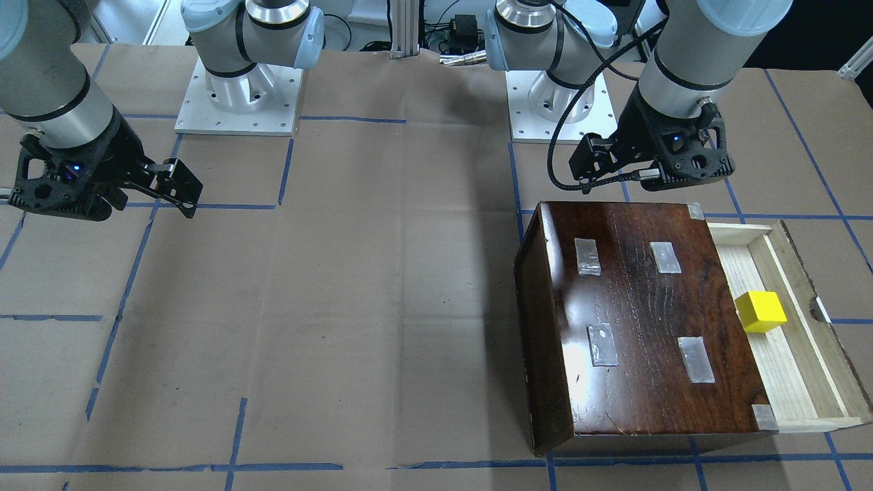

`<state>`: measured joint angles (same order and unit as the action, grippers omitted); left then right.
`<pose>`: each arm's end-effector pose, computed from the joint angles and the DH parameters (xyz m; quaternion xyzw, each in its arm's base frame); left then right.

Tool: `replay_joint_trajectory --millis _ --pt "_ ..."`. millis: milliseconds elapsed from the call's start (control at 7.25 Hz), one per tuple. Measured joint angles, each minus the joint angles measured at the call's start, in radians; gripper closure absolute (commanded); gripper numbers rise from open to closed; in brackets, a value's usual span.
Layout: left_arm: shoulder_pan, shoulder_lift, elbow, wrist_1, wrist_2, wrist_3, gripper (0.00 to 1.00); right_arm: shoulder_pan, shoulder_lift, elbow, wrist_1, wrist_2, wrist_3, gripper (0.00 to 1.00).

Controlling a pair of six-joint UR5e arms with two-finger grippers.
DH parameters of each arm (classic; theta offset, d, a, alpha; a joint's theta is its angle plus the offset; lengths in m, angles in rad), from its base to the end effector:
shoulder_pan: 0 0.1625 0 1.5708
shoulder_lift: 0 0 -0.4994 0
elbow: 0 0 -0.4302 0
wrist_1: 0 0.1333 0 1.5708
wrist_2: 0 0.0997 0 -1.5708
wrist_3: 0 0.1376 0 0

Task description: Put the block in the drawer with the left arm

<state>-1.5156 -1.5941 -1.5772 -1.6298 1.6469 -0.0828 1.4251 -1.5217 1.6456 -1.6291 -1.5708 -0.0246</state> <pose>-0.0935 -0.5348 0.5035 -0.0671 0.9960 0.0438 0.0386 0.0532 -0.5555 0.4643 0.0605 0.9976 0.0327 0.0028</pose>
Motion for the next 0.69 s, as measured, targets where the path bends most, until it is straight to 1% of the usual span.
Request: replay_joint_trajectory --millis 690 --pt "0.007 0.009 0.001 0.002 0.000 0.001 0.01 0.000 0.000 0.000 0.000 0.000 -0.001 0.00"
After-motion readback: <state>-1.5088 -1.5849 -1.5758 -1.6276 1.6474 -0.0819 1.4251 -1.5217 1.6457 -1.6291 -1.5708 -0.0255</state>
